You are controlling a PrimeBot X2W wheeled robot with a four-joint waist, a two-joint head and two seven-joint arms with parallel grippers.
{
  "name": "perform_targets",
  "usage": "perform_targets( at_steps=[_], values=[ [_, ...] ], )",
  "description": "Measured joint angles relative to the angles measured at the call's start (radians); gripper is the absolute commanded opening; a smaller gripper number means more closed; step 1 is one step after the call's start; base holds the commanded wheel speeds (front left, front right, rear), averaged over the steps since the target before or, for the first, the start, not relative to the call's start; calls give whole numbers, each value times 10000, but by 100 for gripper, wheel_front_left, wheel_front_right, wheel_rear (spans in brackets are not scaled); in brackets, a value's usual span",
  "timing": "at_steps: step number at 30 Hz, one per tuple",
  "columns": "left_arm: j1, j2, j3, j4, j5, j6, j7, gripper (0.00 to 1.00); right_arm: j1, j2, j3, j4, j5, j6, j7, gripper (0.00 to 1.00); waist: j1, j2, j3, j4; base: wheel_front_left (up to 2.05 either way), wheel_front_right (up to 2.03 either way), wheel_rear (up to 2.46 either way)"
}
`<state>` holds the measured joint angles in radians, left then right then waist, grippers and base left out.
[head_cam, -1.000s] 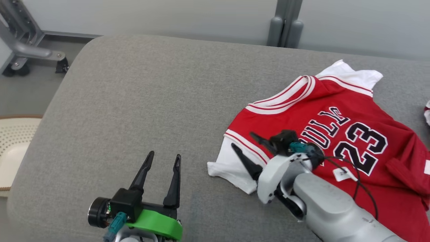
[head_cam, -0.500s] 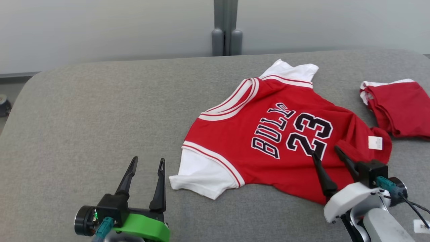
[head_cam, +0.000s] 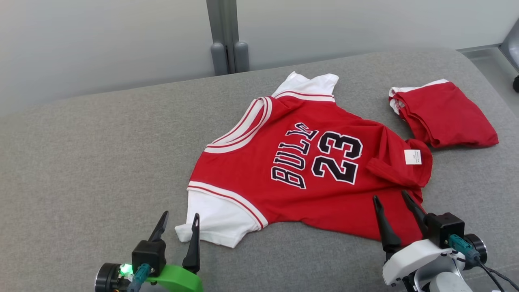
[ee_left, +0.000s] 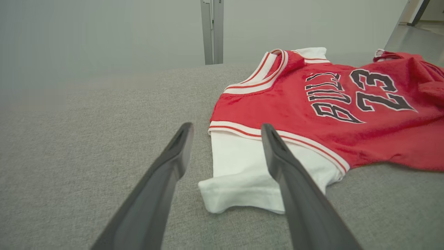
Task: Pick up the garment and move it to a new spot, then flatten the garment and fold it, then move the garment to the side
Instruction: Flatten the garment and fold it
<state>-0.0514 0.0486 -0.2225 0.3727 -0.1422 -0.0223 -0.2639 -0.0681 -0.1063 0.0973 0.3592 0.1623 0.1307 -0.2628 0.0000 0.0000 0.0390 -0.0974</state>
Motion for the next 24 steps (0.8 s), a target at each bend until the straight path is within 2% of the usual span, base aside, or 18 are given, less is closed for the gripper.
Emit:
perform_targets(
  at_steps=[9, 11, 14, 21, 22, 23, 24],
  values=[
    [-989, 2, 186, 2809, 474, 784, 0, 100, -99, 4, -67, -36, -29, 0, 2, 100, 0, 0, 343, -412, 0, 0, 0],
    [-1188, 2, 192, 3404, 468, 836, 0, 100, -110, 12, -79, -21, -29, 2, 2, 100, 0, 0, 391, -482, 0, 0, 0],
    [-1447, -2, 123, 4025, 422, 821, -13, 100, -118, 25, -96, 13, -29, 0, 2, 100, 0, 0, 422, -516, 0, 0, 0],
    [-1606, 8, -261, 4433, 192, 387, -25, 100, -141, 56, -288, 213, -88, 0, 2, 100, 0, 0, 344, -452, 0, 0, 0],
    [-1605, 8, -332, 4449, 167, 334, -25, 83, -146, 56, -320, 240, -105, 0, 2, 100, 0, 0, 328, -444, 0, 0, 0],
    [-1602, 12, -422, 4483, 75, 261, -25, 46, -151, 58, -360, 270, -140, 2, 2, 100, 0, 0, 304, -433, 0, 0, 0],
    [-1592, 12, -531, 4571, -21, 169, -25, 0, -154, 65, -399, 299, -155, 2, 2, 100, 0, 0, 279, -421, 0, 0, 0]
  ],
)
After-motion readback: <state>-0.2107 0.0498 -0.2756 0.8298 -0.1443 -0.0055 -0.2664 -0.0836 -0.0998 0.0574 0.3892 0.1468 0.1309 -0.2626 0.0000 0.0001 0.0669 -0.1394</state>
